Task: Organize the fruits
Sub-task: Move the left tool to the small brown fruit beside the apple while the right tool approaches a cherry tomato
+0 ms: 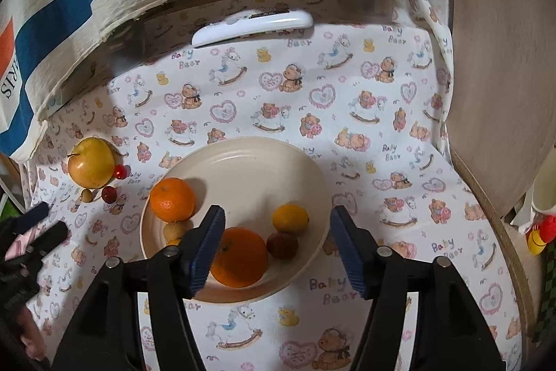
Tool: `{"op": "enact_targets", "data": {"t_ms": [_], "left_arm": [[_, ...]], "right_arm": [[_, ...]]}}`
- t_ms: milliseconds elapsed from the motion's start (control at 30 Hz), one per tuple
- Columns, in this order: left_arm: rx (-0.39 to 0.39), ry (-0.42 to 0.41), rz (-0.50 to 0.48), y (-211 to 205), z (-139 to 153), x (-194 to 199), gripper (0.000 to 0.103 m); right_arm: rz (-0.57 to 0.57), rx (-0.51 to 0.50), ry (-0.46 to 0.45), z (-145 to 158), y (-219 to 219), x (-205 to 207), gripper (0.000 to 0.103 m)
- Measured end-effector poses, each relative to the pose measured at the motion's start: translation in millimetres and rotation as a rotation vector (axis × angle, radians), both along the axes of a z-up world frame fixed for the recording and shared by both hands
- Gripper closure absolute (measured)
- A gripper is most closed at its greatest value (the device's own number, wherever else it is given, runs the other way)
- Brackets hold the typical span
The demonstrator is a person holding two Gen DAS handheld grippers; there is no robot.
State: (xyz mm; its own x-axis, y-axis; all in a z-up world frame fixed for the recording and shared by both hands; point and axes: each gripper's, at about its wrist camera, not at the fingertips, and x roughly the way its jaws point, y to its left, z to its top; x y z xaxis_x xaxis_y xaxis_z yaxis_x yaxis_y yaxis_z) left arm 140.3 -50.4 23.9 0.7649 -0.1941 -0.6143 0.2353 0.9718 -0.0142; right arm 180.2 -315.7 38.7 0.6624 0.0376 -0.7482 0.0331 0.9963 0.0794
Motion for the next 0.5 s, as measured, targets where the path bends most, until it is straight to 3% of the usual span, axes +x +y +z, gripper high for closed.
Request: {"op": "enact_targets", "data": {"t_ms": [200,500], "left_arm": [[0.018,-0.046,0.042,23,1,2,0.009],[0.012,-0.061,0.119,66,-10,25,0.006]], "right_arm": [[-0.005,0.007,-0.028,0,0,-1,0.017],[-0.020,0.030,-0.032,-6,-1,1,0.016]]}}
